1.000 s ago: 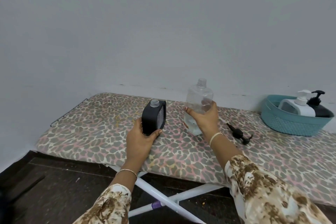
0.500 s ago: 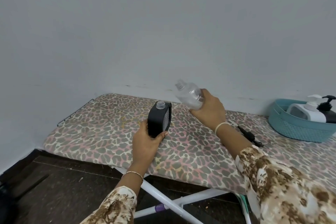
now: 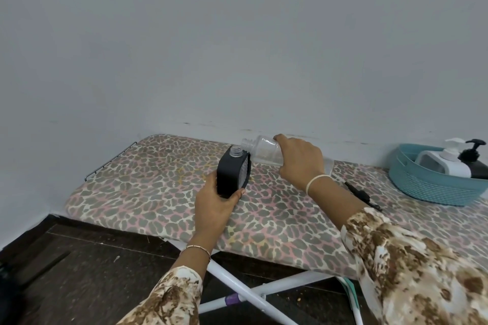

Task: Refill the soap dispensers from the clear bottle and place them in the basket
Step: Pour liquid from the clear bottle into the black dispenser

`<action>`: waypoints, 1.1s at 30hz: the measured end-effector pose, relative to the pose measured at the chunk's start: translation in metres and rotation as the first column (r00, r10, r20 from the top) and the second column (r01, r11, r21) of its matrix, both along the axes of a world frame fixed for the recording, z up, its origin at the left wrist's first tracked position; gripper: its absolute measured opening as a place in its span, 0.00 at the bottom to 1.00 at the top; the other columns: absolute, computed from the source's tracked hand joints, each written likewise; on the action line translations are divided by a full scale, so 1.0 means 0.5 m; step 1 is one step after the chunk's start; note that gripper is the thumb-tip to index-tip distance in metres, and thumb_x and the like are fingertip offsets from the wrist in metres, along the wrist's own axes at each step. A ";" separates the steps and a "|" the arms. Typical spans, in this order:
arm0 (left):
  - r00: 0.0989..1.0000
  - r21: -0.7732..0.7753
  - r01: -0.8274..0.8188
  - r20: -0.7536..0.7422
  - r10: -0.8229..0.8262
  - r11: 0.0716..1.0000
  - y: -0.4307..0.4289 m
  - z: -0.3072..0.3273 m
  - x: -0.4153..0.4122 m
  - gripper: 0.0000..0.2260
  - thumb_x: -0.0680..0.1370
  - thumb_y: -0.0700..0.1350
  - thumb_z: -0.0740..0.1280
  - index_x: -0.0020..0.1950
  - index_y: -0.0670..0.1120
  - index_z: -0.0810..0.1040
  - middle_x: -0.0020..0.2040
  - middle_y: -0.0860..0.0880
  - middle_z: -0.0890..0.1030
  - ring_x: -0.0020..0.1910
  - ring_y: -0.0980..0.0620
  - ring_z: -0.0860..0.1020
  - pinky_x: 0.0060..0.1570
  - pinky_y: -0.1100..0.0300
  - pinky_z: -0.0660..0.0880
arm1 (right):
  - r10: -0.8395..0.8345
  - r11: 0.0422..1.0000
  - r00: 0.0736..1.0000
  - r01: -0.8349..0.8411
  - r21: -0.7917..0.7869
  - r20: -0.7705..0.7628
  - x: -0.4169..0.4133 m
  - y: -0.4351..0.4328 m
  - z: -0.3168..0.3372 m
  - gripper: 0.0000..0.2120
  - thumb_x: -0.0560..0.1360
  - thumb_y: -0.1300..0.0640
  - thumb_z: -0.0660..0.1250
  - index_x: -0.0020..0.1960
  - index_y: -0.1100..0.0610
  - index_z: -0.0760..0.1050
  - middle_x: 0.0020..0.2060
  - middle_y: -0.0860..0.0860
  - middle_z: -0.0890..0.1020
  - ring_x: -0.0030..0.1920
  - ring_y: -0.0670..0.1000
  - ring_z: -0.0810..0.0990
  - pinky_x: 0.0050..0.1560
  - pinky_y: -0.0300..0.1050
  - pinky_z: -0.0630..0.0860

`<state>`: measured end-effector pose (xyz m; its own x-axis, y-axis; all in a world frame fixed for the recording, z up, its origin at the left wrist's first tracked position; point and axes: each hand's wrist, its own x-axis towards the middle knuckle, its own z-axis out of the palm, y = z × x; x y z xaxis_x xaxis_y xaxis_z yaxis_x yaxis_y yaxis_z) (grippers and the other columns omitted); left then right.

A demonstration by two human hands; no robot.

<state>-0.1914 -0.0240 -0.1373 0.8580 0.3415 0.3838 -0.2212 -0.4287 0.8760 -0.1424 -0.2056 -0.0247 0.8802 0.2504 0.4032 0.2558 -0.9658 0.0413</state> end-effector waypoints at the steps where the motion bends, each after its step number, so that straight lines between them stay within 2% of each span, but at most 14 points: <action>1: 1.000 0.002 0.005 0.007 -0.005 1.000 0.000 0.000 0.000 0.27 0.69 0.48 0.78 0.64 0.50 0.73 0.58 0.52 0.81 0.57 0.53 0.79 0.58 0.55 0.78 | 0.000 1.000 1.000 0.000 -0.009 0.001 0.001 0.002 0.002 0.28 0.67 0.65 0.66 0.65 0.52 0.68 0.43 0.50 0.80 0.42 0.54 0.78 0.34 0.44 0.68; 4: 1.000 -0.001 0.017 0.016 -0.017 1.000 0.000 0.001 -0.001 0.26 0.69 0.47 0.78 0.65 0.51 0.73 0.58 0.52 0.81 0.58 0.54 0.79 0.59 0.56 0.77 | -0.003 1.000 1.000 0.003 -0.023 -0.010 0.002 0.009 0.007 0.28 0.66 0.66 0.66 0.65 0.52 0.68 0.42 0.50 0.79 0.42 0.54 0.78 0.34 0.43 0.68; 8: 1.000 -0.018 0.020 0.020 -0.020 1.000 0.002 0.000 0.000 0.27 0.69 0.47 0.78 0.65 0.51 0.73 0.59 0.52 0.81 0.58 0.54 0.79 0.60 0.53 0.77 | 0.001 0.999 1.000 -0.001 -0.038 0.004 0.001 0.016 0.011 0.27 0.67 0.66 0.65 0.64 0.52 0.69 0.41 0.50 0.79 0.39 0.53 0.77 0.33 0.43 0.67; 11: 0.999 -0.019 0.027 0.021 -0.026 0.999 0.003 -0.003 0.001 0.27 0.69 0.47 0.78 0.66 0.52 0.73 0.59 0.52 0.81 0.59 0.54 0.79 0.61 0.53 0.77 | -0.005 0.997 1.000 0.007 -0.074 0.023 0.001 0.021 0.018 0.25 0.67 0.68 0.65 0.62 0.52 0.70 0.36 0.48 0.74 0.35 0.52 0.72 0.31 0.42 0.64; 15: 0.999 -0.019 0.026 0.022 -0.025 0.999 0.003 -0.003 0.002 0.27 0.69 0.47 0.78 0.66 0.52 0.73 0.59 0.52 0.81 0.59 0.54 0.79 0.60 0.53 0.77 | -0.001 0.991 0.999 0.006 -0.132 0.032 -0.003 0.026 0.033 0.25 0.68 0.68 0.66 0.62 0.52 0.69 0.34 0.48 0.71 0.35 0.51 0.72 0.32 0.43 0.65; 19: 1.000 -0.017 0.021 0.016 -0.021 1.000 0.003 -0.005 0.004 0.27 0.69 0.48 0.78 0.66 0.52 0.73 0.59 0.52 0.81 0.58 0.53 0.79 0.60 0.52 0.77 | 0.014 0.986 0.999 -0.006 -0.166 0.048 -0.007 0.030 0.041 0.23 0.69 0.70 0.63 0.61 0.54 0.70 0.30 0.47 0.68 0.34 0.51 0.70 0.30 0.42 0.62; 33: 1.000 -0.046 0.023 0.011 -0.023 0.999 0.004 -0.010 0.008 0.26 0.68 0.47 0.79 0.64 0.50 0.74 0.57 0.52 0.81 0.57 0.54 0.80 0.58 0.51 0.78 | 0.029 0.977 0.999 -0.018 -0.214 0.045 -0.020 0.044 0.063 0.17 0.70 0.71 0.61 0.56 0.57 0.69 0.30 0.49 0.65 0.38 0.53 0.70 0.37 0.44 0.65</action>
